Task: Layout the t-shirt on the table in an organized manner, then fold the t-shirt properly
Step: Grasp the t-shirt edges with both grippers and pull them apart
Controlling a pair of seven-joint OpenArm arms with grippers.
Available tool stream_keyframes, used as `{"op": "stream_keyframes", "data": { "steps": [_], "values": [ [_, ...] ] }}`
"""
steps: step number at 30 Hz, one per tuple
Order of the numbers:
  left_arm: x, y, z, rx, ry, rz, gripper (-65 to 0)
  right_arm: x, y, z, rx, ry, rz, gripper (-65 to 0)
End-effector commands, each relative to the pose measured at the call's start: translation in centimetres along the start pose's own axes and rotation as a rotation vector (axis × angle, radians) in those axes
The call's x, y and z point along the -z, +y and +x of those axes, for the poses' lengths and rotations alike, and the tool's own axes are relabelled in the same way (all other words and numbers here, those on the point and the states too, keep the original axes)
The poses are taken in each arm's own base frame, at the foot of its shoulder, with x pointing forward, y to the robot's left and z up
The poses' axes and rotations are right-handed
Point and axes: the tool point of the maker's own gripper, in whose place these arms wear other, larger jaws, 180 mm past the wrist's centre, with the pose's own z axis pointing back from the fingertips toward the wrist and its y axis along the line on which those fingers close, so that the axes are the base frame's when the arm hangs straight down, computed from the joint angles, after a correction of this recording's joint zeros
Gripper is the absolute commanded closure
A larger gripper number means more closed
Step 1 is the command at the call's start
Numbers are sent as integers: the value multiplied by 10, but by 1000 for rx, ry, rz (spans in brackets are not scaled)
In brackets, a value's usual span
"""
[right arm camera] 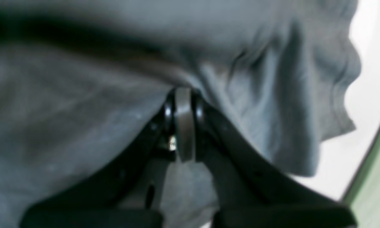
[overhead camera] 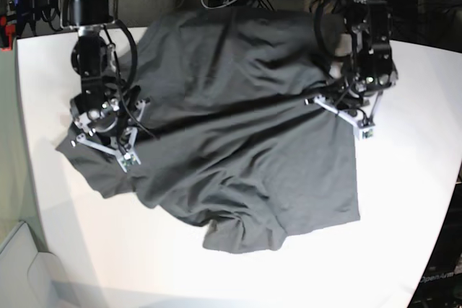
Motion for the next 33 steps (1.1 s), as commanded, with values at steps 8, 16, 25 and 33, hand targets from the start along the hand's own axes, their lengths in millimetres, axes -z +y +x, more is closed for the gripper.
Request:
{"op": "stream_keyframes", "data": {
  "steps": [8, 16, 25, 33],
  "values": [
    [-39, -35, -45, -59, 52, -79, -1, 35, -29, 25, 22, 33, 26, 0],
    [-77, -74, 2, -106, -78, -183, -1, 27, -80, 88, 43, -49, -30, 0],
    [-61, -53, 108, -34, -243, -123, -1, -27, -105, 93, 8, -69, -171, 0],
    [-5, 0, 151, -20, -230, 12, -1, -88, -52, 48, -27, -64, -207, 0]
  ]
}}
